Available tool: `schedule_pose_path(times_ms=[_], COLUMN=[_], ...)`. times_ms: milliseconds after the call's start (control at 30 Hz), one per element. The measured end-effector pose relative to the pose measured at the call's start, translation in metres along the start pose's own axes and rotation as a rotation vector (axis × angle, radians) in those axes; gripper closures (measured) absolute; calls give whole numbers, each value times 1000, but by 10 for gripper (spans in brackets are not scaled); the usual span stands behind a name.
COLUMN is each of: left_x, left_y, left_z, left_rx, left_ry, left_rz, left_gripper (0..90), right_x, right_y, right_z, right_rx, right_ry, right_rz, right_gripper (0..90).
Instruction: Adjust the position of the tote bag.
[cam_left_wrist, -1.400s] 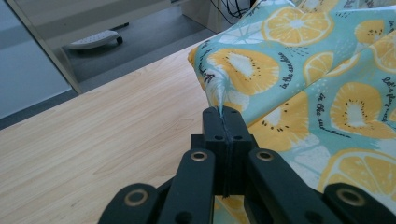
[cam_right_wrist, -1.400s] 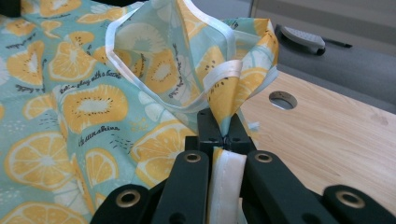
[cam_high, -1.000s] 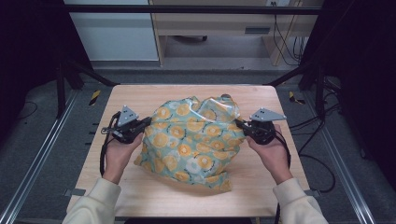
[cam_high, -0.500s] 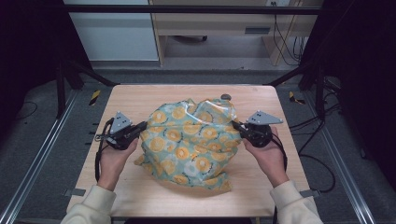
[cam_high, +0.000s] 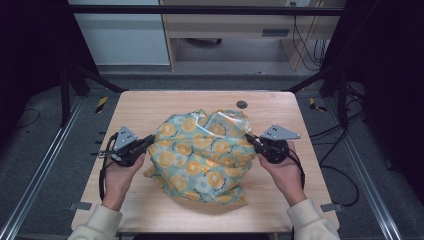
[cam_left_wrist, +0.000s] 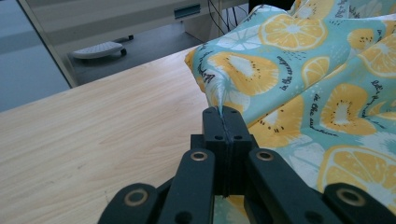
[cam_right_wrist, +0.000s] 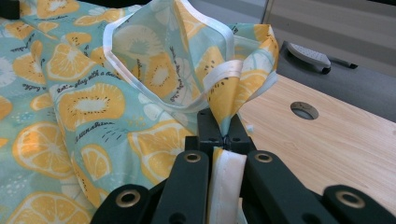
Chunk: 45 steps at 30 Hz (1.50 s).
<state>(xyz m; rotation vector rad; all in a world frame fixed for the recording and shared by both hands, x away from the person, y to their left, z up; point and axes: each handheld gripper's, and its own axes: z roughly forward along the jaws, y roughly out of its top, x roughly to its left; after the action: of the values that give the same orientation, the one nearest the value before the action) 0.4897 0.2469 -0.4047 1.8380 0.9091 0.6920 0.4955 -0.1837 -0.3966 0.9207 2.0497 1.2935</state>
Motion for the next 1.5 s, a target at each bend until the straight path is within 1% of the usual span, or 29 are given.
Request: schedule_pose_path(times_ms=[433,700,767,833,933,1000,1100,1233,1300,1400,1500], left_x=[-5,-6,-5,-5,-6,-8,-10,-15,-18,-20,-22], left_y=[-7,-14,-14,-14,-15,-17,-21,-25,-26,-30,-34], left_z=[-17,-23,-25,-28,-32,-36,-43,-51,-56,-63,-66], left_rx=[-16,-23,-27,-38,-43,-43,-46,-54,-55,-63,-54], left_ry=[-3,-7,-7,-9,-11,-13,-15,-7,-8,-24,-34], left_rz=[4,2,4,-9,0,7,12,19,31,33,42], left_gripper=[900,900,900,900,900,900,900,900,900,900,900], right_x=[12,17,19,19,19,21,27,35,38,42,46], right_y=[1,-4,-3,-2,1,1,0,-2,-3,-4,-7], right_z=[-13,-14,-14,-14,-14,-17,-23,-32,-37,-44,-49], right_rx=[-30,-31,-34,-36,-44,-48,-55,-69,-80,-94,-99], right_ry=[9,19,21,20,18,20,32,46,47,55,65], right_rz=[-13,-15,-19,-22,-22,-22,-34,-47,-47,-51,-57], right_gripper=[892,892,892,892,892,892,892,892,892,892,892])
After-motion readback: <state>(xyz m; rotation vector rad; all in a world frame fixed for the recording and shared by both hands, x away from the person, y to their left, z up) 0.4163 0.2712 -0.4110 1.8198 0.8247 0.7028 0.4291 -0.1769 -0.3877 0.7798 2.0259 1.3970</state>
